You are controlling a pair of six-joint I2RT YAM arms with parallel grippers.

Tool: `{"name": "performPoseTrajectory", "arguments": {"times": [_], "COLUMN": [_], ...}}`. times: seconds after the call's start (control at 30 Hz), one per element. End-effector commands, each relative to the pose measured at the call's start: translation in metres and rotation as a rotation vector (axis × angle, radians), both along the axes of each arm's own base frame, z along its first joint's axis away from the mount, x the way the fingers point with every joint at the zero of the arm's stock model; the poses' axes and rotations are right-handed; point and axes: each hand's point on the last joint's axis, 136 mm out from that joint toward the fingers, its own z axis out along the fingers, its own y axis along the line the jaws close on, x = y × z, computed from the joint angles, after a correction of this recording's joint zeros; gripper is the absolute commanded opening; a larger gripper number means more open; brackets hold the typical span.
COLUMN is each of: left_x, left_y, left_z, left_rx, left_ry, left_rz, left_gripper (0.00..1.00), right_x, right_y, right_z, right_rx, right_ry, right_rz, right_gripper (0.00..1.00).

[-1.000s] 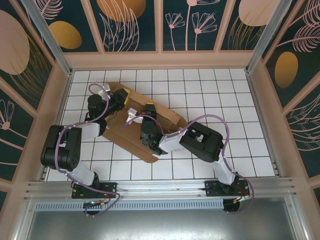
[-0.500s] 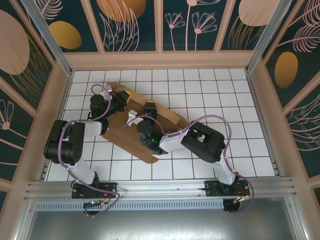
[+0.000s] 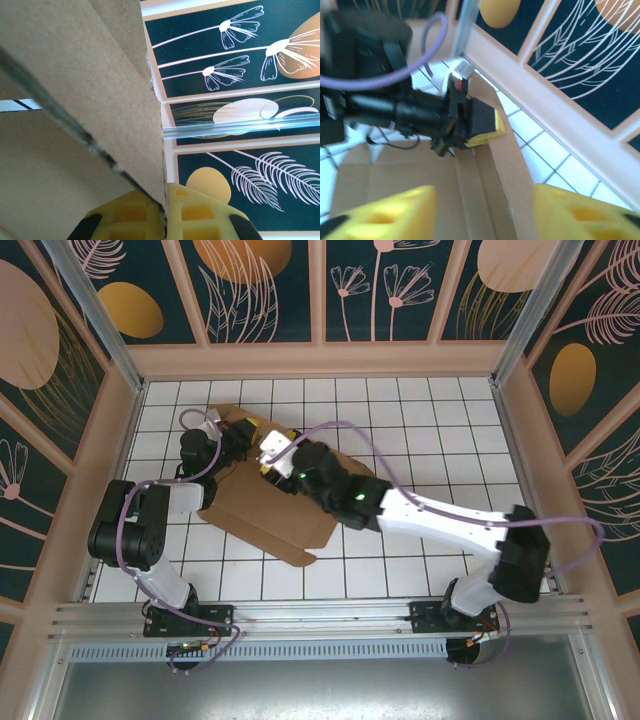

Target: Fold the paper box

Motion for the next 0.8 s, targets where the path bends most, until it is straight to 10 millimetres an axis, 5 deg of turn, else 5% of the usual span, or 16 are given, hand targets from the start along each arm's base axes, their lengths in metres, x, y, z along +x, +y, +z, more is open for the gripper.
{"name": "performPoseTrajectory", "arguments": {"times": [0.0,0.17,0.43,0.6,0.77], "left_x": [0.004,0.005,0.004,0.004,0.008], "left_y": [0.004,0.004,0.008,0.015,0.024], "left_z": [0.014,0.013,0.009,0.005,0.012], "left_rx": [0.041,0.051,0.103,0.153,0.210], "left_ry": [-0.064,-0.063,-0.045,-0.021,-0.026], "left_rz": [0.034,0.034,0.053,0.090,0.141], "left_gripper": [0.00,0.00,0.00,0.00,0.00], "right_x": [-0.041,-0.075,-0.088,-0.079,-0.063], "right_y": [0.002,0.003,0.004,-0.027,-0.068], "right_z": [-0.073,-0.170,-0.273,-0.315,-0.330], "right_rx": [-0.004,-0.187,-0.395,-0.493,-0.557], "right_ry": [0.389,0.620,0.714,0.763,0.797], "right_rz": [0.109,0.116,0.033,-0.053,-0.156], "right_gripper": [0.16,0.00,0.00,0.00,0.00]}}
